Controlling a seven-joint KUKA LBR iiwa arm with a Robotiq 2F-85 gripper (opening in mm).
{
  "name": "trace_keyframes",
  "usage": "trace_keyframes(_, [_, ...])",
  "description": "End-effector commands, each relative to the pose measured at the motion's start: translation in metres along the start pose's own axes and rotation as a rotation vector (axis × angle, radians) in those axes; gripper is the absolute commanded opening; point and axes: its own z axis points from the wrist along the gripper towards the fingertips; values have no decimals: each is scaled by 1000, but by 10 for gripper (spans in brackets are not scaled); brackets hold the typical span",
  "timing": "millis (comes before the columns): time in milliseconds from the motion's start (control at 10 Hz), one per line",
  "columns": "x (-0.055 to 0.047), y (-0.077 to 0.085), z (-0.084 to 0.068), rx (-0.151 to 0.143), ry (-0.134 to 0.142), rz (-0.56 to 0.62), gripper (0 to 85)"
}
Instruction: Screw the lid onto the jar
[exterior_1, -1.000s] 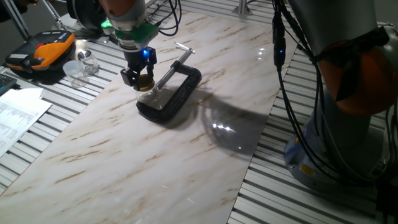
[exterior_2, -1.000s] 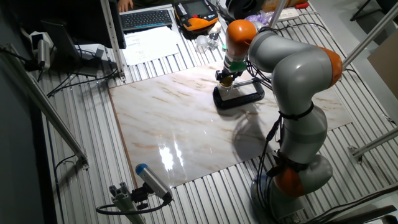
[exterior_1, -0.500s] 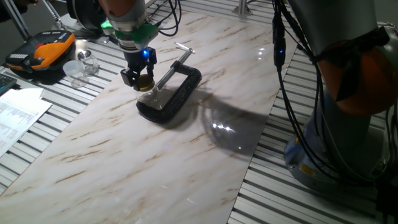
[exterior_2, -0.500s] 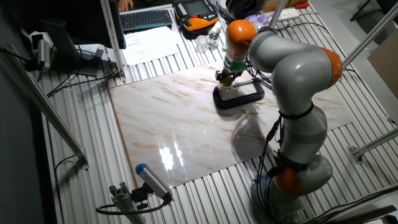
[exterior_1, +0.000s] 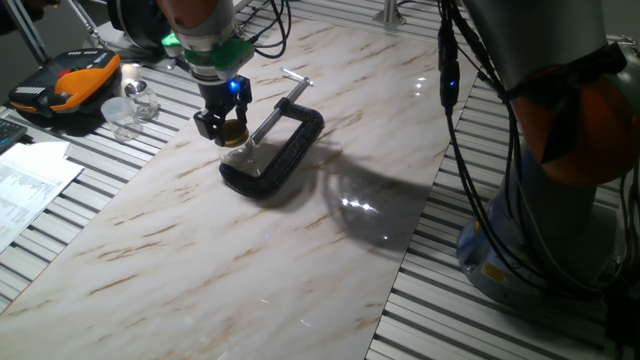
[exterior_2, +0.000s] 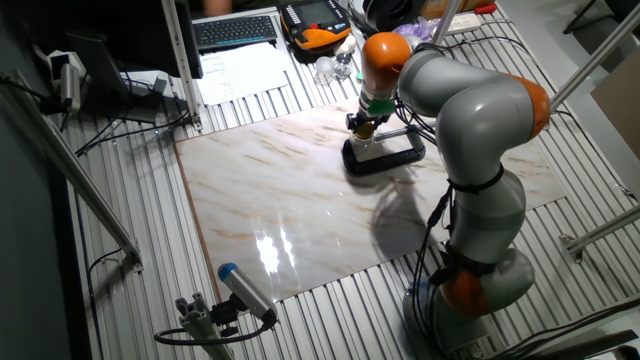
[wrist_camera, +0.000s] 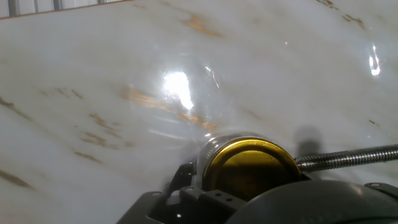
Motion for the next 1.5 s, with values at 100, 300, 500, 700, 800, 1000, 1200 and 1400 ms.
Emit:
trace_keyframes(100, [-3,-1,-3,-3,4,-1,0])
trace_keyframes(300, [-2,2,-1,-10,10,-4,0])
trace_keyframes(500, [-2,3,-4,-6,8,-10,0])
trace_keyframes(700, [-2,4,-9,-13,19,-28,0])
trace_keyframes(800, [-2,4,-9,-19,21,-29,0])
trace_keyframes(1000, [-3,5,-7,-19,17,-52,0])
trace_keyframes(1200, [-3,6,-6,-27,15,-60,0])
trace_keyframes(1400, [-4,5,-5,-26,13,-66,0])
